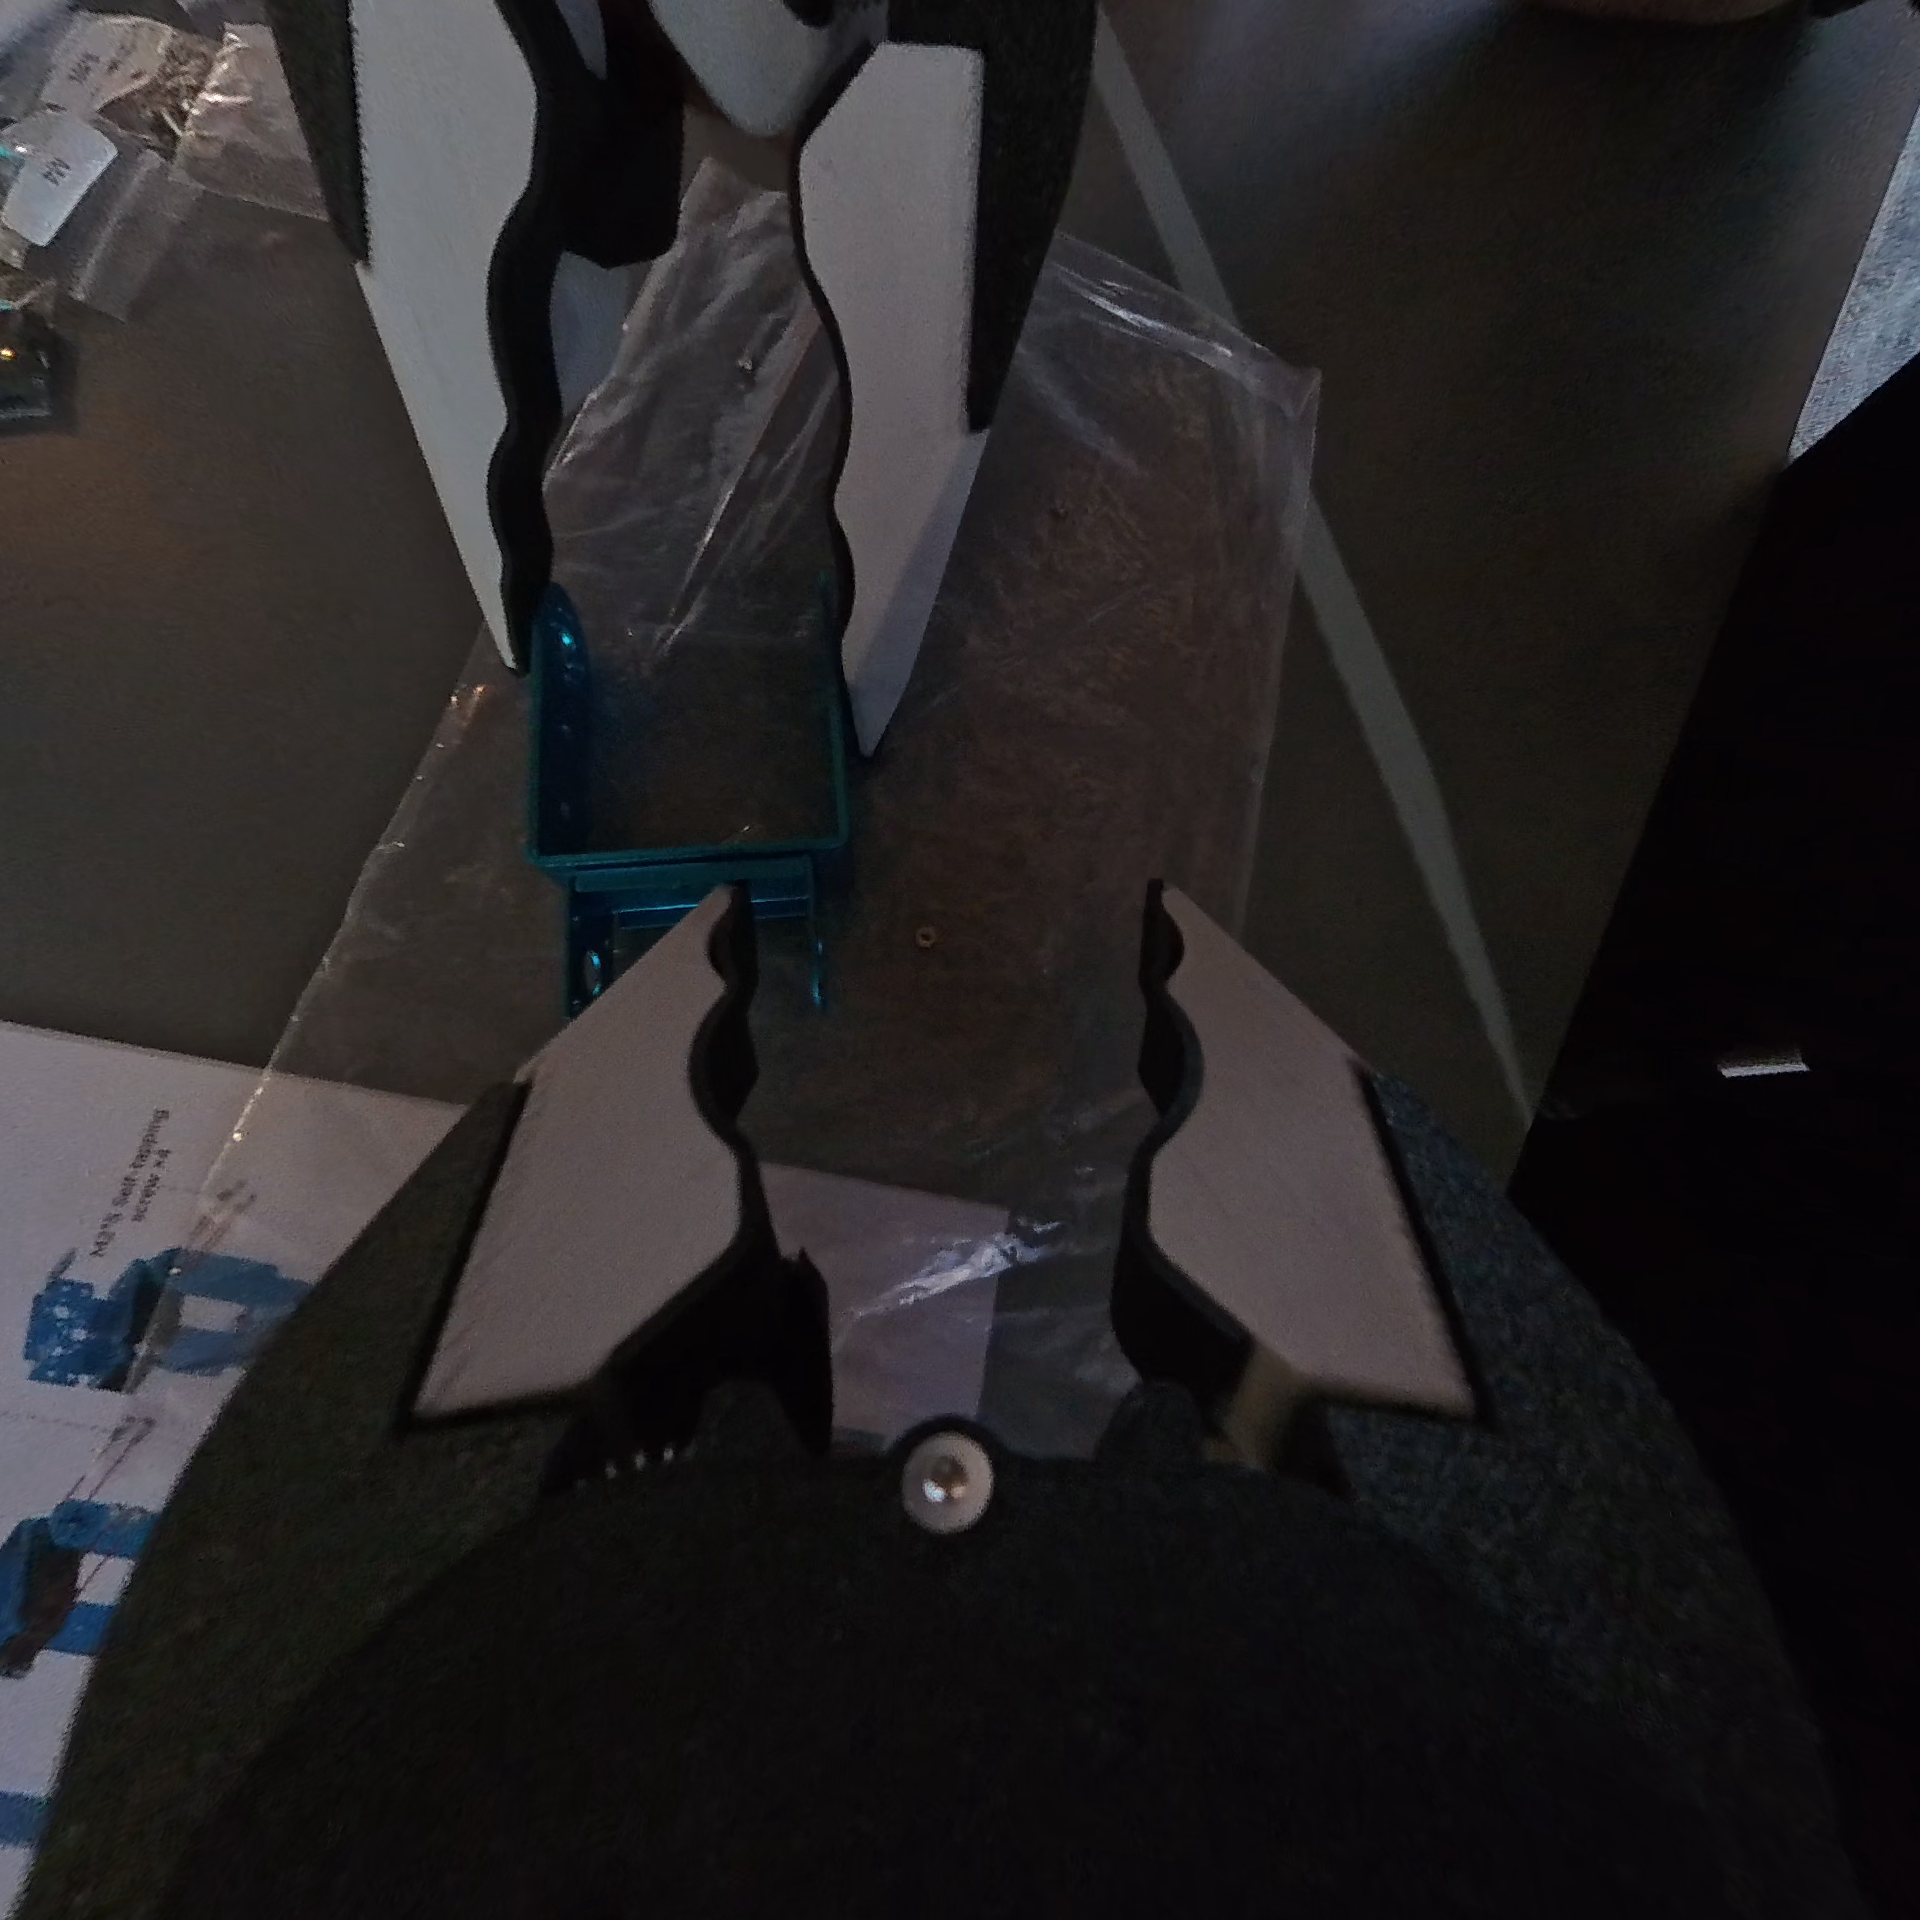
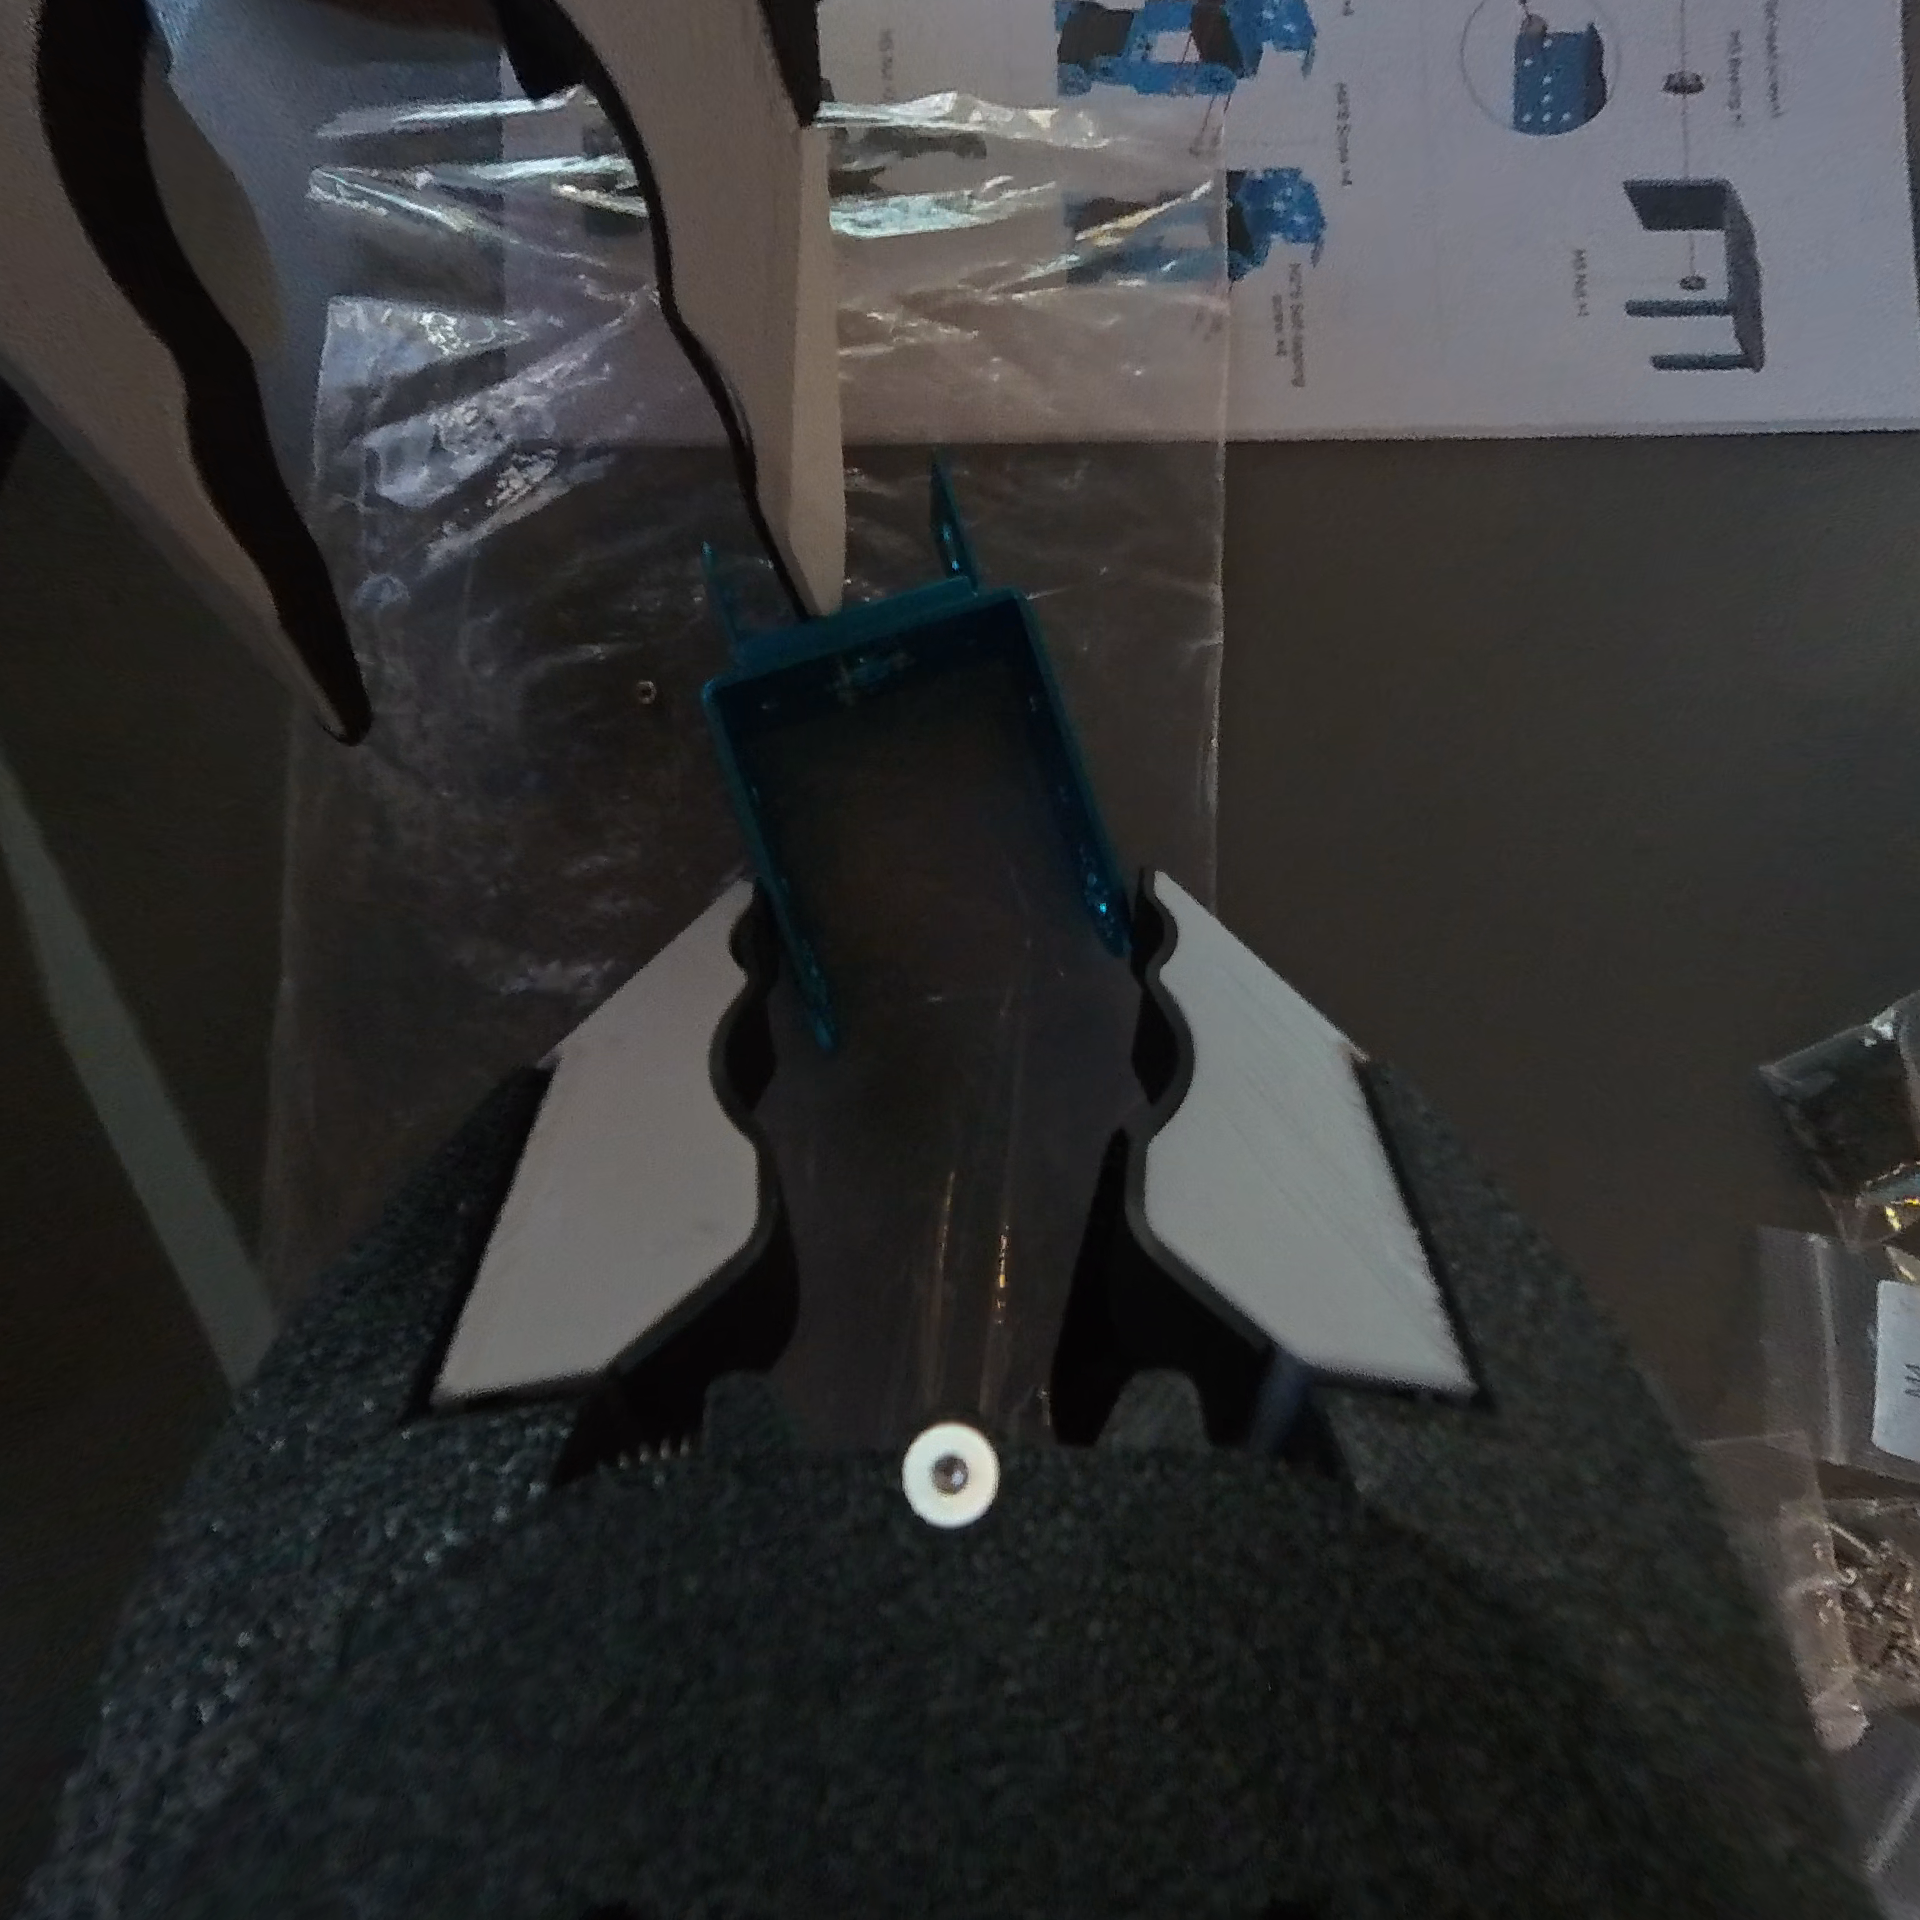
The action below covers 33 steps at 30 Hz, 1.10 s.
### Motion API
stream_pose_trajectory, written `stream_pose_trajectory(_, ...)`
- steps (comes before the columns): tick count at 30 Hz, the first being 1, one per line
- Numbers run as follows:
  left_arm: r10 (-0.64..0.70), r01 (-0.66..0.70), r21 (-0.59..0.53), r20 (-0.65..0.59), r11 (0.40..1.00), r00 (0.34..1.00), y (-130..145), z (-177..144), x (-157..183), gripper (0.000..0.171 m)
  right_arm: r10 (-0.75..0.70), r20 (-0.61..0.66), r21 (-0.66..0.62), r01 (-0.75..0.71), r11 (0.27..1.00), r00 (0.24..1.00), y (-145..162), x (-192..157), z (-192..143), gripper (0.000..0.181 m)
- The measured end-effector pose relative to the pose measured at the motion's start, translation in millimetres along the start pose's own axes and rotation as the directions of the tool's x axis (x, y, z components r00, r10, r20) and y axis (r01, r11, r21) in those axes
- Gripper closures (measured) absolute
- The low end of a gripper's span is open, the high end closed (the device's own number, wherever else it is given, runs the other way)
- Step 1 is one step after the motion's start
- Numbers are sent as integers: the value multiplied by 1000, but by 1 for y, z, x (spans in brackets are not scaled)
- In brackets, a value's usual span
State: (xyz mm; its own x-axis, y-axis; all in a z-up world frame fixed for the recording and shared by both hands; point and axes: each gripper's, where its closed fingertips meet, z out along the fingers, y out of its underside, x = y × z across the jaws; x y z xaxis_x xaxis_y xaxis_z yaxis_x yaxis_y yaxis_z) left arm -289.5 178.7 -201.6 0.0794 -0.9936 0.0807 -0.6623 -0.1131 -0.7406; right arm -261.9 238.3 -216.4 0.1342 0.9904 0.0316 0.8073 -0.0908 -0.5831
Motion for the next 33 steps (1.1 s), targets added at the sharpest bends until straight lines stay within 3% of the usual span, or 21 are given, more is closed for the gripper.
stream_pose_trajectory(12, -4, 4, -3, 75, 1000, 997, 7, -13, -6, 94, -28, -44, -7, 28, 1000, 999, -24, 5, 0, 112)
stream_pose_trajectory(21, -41, 39, 18, 102, 999, 994, 20, -18, -8, 94, -3, 13, -2, 3, 1000, 1000, -27, 1, 19, 112)
stream_pose_trajectory(26, -57, 53, 36, 125, 998, 991, 22, -19, -10, 94, -41, -46, 8, 41, 999, 998, -30, 3, -8, 106)
stream_pose_trajectory(28, -57, 52, 45, 130, 998, 990, 22, -22, -9, 94, -86, -35, -3, 86, 996, 996, -35, -6, -26, 121)
stream_pose_trajectory(30, -54, 47, 53, 133, 997, 990, 21, -26, -6, 94, -137, 56, -27, 139, 990, 989, -39, -30, -33, 142)
stream_pose_trajectory(33, -63, 52, 82, 140, 995, 988, 19, -33, -3, 94, -171, 208, -63, 188, 980, 963, -42, -62, -22, 145)
